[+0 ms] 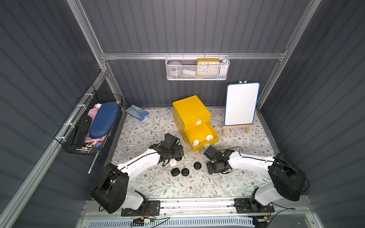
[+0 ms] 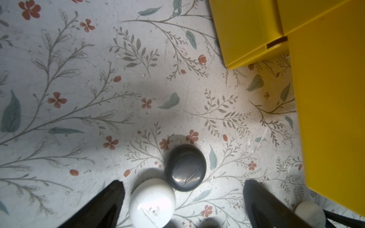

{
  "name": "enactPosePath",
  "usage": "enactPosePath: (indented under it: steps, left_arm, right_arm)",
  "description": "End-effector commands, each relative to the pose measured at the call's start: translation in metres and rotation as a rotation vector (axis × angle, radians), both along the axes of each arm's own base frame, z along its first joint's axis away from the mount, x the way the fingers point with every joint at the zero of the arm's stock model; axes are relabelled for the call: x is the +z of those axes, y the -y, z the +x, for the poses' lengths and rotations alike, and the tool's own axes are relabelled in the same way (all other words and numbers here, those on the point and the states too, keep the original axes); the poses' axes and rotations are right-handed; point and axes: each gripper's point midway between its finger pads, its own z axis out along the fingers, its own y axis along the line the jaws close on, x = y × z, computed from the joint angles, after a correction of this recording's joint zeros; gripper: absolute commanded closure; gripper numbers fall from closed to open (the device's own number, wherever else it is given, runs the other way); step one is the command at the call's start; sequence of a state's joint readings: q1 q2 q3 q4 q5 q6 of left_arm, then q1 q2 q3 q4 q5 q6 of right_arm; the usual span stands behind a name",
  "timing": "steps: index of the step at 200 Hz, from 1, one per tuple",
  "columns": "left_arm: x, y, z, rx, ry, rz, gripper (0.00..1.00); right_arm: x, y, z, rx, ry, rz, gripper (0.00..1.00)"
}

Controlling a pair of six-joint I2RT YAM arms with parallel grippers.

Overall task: Put the bluetooth earphones in the drawer according to color
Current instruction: Pick up the Bluetooth earphone from the center of the board, then place the bluetooth earphone in the drawer.

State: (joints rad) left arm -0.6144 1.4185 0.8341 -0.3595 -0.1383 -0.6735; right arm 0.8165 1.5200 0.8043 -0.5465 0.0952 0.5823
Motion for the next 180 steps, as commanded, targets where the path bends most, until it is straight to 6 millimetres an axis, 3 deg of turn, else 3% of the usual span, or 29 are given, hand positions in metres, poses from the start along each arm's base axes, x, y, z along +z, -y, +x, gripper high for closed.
enactPosePath:
  steps: [1, 39, 92, 134, 180]
  left_arm:
    - [-0.008, -0.005, -0.004, 0.013, -0.022, 0.011, 0.01]
    - [-0.008, -0.008, -0.004, 0.023, -0.017, 0.020, 0.01]
    - [-0.007, -0.011, -0.005, 0.031, -0.012, 0.028, 0.01]
    - [-0.009, -0.012, -0.006, 0.035, -0.014, 0.031, 0.01]
    - [-0.011, -0.014, -0.008, 0.039, -0.020, 0.035, 0.01]
  right_arm:
    - [0.015, -0.003, 0.004, 0.012, 0.048, 0.022, 0.45]
    - [0.039, -0.009, 0.005, 0.036, 0.093, 0.089, 0.46]
    - [0.097, -0.021, 0.018, 0.055, 0.230, 0.210, 0.46]
    - [0.142, -0.028, 0.043, 0.067, 0.333, 0.271, 0.46]
    - [0.182, -0.035, 0.087, 0.074, 0.427, 0.283, 0.46]
